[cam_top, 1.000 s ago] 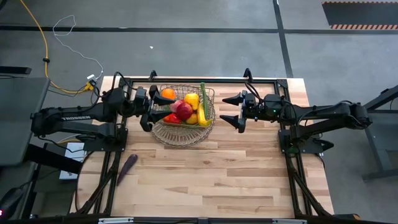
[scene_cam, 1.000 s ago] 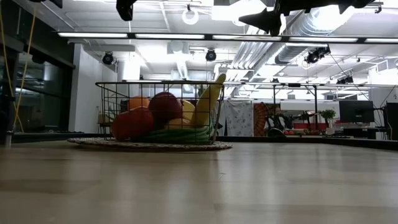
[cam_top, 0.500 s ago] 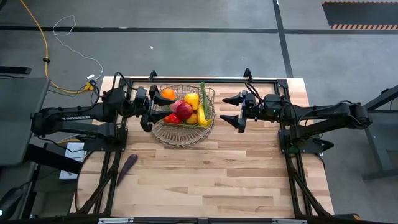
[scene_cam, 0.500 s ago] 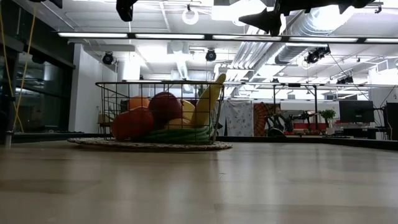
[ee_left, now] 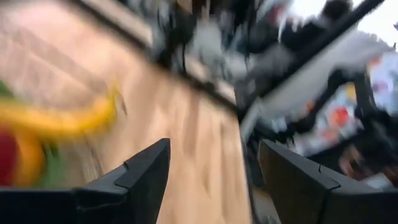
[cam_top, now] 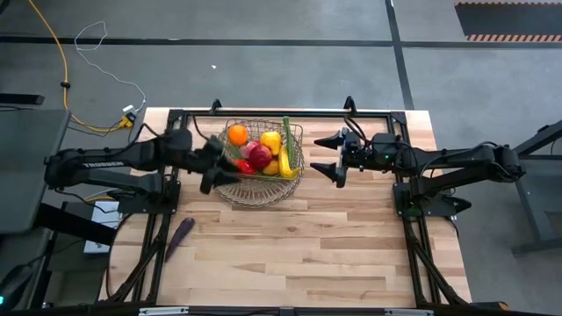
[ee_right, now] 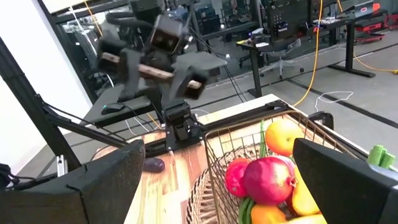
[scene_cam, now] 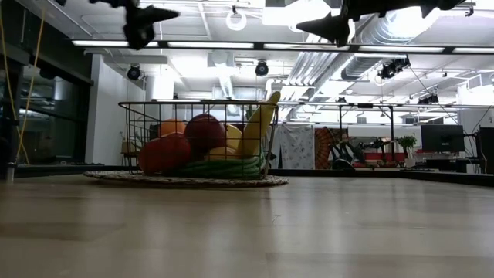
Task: Build produce basket
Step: Put the violet eggplant into the wire basket
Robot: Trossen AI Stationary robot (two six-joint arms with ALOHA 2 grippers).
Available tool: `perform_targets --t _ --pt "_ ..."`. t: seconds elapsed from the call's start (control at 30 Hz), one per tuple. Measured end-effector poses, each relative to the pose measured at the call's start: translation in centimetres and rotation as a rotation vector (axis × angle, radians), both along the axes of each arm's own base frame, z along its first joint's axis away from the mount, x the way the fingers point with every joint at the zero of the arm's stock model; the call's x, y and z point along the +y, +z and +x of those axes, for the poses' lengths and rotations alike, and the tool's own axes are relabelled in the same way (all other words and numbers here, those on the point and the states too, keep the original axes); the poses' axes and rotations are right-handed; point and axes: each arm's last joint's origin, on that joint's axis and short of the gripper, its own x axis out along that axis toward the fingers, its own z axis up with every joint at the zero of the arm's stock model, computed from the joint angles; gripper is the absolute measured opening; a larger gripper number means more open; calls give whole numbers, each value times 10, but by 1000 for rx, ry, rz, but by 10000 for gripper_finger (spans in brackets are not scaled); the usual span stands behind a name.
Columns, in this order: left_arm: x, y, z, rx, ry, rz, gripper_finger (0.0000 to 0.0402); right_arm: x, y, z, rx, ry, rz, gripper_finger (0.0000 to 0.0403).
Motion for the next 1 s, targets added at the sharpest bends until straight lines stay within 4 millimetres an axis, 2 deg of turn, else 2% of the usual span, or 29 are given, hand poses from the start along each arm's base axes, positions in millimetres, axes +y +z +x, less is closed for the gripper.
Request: perform_targets --t 0.17,0.27,0.4,0.53,0.77,1.0 --pt "-28 -13 -6 228 -136 -191 234 0 -3 0 30 0 3 399" --pt "-48 -26 -13 418 -160 -291 234 0 -3 0 33 0 3 399" --pt "-69 -52 -27 726 -32 -383 234 0 -3 0 35 0 3 399" --pt "-84 -78 -41 946 83 -449 234 0 -3 0 35 1 11 399" --pt "-99 -110 -47 1094 143 -440 234 0 -4 0 45 6 13 399" --pt "-104 -125 -52 1245 224 -484 234 0 -5 0 52 5 17 399"
